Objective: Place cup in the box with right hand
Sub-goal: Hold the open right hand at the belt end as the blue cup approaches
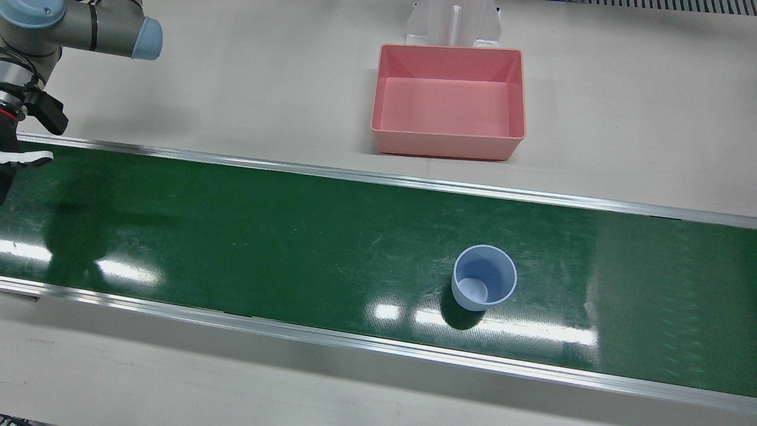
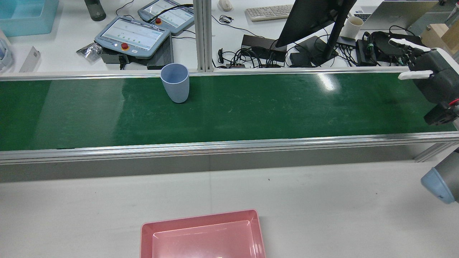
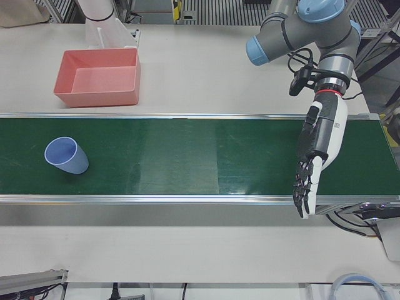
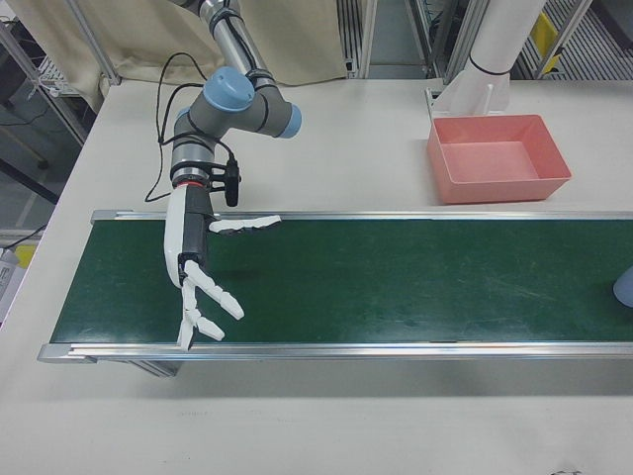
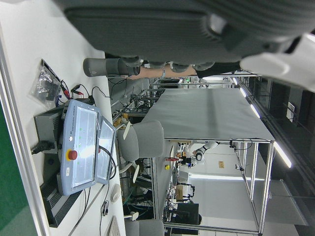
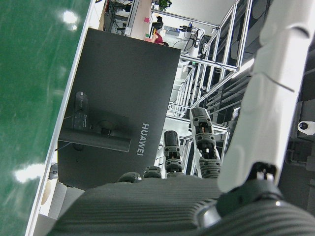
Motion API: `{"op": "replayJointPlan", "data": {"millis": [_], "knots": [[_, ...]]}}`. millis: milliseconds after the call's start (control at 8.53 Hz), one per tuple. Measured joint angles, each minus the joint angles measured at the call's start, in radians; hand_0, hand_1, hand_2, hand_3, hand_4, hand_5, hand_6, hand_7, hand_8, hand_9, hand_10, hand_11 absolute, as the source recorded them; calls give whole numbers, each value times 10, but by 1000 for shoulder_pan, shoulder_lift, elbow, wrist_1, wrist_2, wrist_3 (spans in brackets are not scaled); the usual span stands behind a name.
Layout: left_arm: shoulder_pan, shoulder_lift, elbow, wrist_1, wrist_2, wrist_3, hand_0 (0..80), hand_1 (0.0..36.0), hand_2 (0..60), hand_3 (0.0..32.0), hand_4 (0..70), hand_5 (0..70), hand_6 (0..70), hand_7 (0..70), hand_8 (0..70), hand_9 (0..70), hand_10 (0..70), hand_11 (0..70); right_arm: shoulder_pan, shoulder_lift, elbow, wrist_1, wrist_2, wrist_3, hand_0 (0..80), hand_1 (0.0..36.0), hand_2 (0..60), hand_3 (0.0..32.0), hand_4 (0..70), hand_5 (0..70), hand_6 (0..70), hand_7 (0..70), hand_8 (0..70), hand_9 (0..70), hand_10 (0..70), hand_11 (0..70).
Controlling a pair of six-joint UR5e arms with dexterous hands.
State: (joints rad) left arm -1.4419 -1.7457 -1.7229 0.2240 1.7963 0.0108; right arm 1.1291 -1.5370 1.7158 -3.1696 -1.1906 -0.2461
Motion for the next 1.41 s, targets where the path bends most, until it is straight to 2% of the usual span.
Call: {"op": "replayJointPlan", "data": {"millis": [117, 234, 469, 586, 703, 1172, 1290, 1407], "knots": [[0, 0, 0, 0, 0, 0, 0, 0, 0, 0, 0, 0, 0, 0, 0, 0, 0, 0, -2, 0, 0, 0, 0, 6, 570, 135, 0, 0, 103, 50, 64, 289, 2, 43, 0, 0], [0, 0, 0, 0, 0, 0, 0, 0, 0, 0, 0, 0, 0, 0, 0, 0, 0, 0, -3, 0, 1, -1, 0, 10, 558, 154, 25, 0, 82, 50, 64, 288, 2, 43, 0, 0], [0, 0, 0, 0, 0, 0, 0, 0, 0, 0, 0, 0, 0, 0, 0, 0, 0, 0, -7, 0, 1, 0, 0, 12, 563, 146, 13, 0, 93, 50, 66, 298, 3, 45, 0, 0], [0, 0, 0, 0, 0, 0, 0, 0, 0, 0, 0, 0, 0, 0, 0, 0, 0, 0, -7, 0, 1, 0, 0, 13, 551, 166, 42, 0, 73, 51, 68, 306, 3, 47, 0, 0], [0, 0, 0, 0, 0, 0, 0, 0, 0, 0, 0, 0, 0, 0, 0, 0, 0, 0, -8, 0, 1, 0, 0, 13, 565, 148, 14, 0, 95, 51, 68, 309, 3, 47, 0, 0], [0, 0, 0, 0, 0, 0, 0, 0, 0, 0, 0, 0, 0, 0, 0, 0, 0, 0, -13, 0, 1, -1, 1, 12, 542, 176, 64, 0, 65, 51, 72, 327, 4, 51, 0, 0], [0, 0, 0, 0, 0, 0, 0, 0, 0, 0, 0, 0, 0, 0, 0, 0, 0, 0, -15, 0, 0, -1, 2, 12, 554, 157, 31, 0, 88, 51, 72, 327, 4, 51, 0, 0], [0, 0, 0, 0, 0, 0, 0, 0, 0, 0, 0, 0, 0, 0, 0, 0, 0, 0, -18, 0, 0, 0, 2, 11, 547, 166, 48, 0, 76, 51, 74, 332, 4, 52, 0, 0]]}}
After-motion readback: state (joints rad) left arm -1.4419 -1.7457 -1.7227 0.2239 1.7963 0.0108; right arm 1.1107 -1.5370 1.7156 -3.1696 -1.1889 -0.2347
